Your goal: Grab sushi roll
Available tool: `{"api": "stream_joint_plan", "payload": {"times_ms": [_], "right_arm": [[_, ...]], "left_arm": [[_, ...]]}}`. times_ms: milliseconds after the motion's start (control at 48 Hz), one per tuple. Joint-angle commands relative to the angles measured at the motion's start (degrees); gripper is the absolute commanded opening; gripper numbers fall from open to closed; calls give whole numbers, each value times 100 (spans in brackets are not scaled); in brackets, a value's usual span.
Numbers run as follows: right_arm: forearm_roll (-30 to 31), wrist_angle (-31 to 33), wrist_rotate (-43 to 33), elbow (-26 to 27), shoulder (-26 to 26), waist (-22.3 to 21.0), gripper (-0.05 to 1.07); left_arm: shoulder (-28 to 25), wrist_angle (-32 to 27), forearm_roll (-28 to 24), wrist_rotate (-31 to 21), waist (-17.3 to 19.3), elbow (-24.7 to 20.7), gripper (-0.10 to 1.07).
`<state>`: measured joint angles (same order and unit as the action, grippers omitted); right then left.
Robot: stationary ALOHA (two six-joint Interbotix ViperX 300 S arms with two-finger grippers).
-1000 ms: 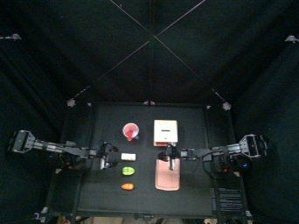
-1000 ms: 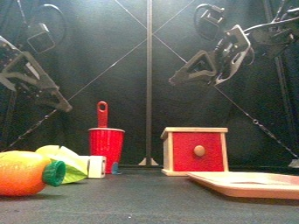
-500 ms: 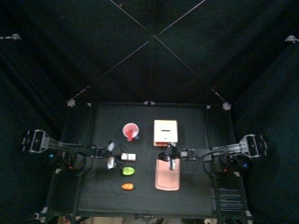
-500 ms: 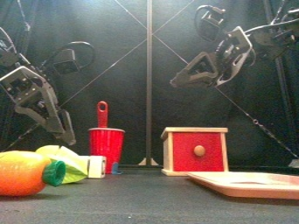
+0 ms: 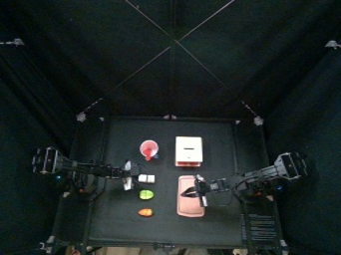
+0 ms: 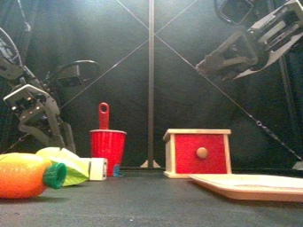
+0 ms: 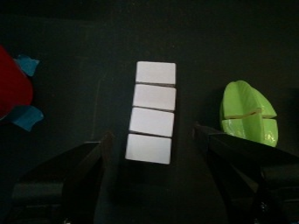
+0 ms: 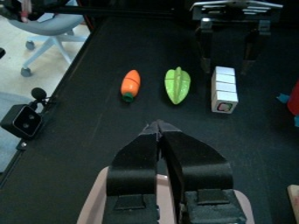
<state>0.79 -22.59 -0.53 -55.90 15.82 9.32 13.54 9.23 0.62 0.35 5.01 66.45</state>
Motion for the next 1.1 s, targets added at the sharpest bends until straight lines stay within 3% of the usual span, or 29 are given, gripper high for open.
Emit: {"api": "stream_joint_plan", "payload": {"times_ms": [0, 646, 1083], "right_arm": [[18, -53, 18, 18, 149, 0, 2], [26, -53, 18, -88, 149, -9, 2], [0, -53, 9, 9, 202, -70, 2]], "left_arm": [[-79, 44, -18, 18, 26, -123, 104], [-747, 44, -18, 26, 44, -378, 100], [-501, -70, -202, 26, 44, -422, 61]]}}
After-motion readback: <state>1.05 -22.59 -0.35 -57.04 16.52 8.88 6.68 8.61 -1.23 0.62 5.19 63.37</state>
